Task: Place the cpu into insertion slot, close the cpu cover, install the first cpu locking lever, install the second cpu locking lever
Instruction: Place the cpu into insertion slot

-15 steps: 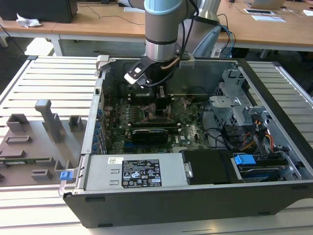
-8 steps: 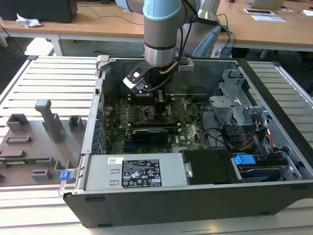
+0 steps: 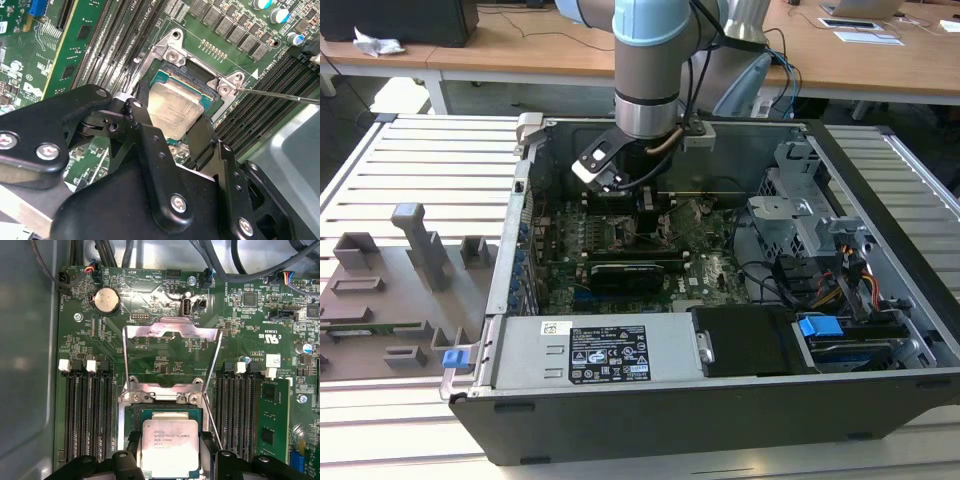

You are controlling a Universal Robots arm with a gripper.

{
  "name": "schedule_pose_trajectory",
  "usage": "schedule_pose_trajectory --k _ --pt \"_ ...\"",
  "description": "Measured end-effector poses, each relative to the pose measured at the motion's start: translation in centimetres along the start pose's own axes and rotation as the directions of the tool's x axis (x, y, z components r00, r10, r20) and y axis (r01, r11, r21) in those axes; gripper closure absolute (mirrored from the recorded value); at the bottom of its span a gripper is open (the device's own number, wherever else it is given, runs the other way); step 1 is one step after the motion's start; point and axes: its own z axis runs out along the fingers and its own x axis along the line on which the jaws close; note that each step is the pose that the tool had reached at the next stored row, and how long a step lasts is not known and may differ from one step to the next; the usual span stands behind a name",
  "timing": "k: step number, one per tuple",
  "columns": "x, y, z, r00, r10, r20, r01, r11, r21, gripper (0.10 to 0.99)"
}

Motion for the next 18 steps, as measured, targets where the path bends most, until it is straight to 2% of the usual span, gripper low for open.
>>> schedule_pose_trajectory --k 4,10,12,13,16,18 --pt "0.19 0.01 0.43 1.0 0.0 0.0 0.0 1.0 0.0 0.545" --pt "0.19 0.06 0.45 1.0 0.0 0.0 0.0 1.0 0.0 0.545" --pt "0.19 0.08 0.46 1.0 0.0 -0.0001 0.0 1.0 0.0 0.533" --pt "0.19 0.08 0.46 1.0 0.0 0.0 0.0 1.0 0.0 0.471" --pt "0.2 0.07 0.45 1.0 0.0 -0.0001 0.0 1.0 0.0 0.471" --pt "0.21 -0.26 0.44 1.0 0.0 -0.0001 0.0 1.0 -0.001 0.471"
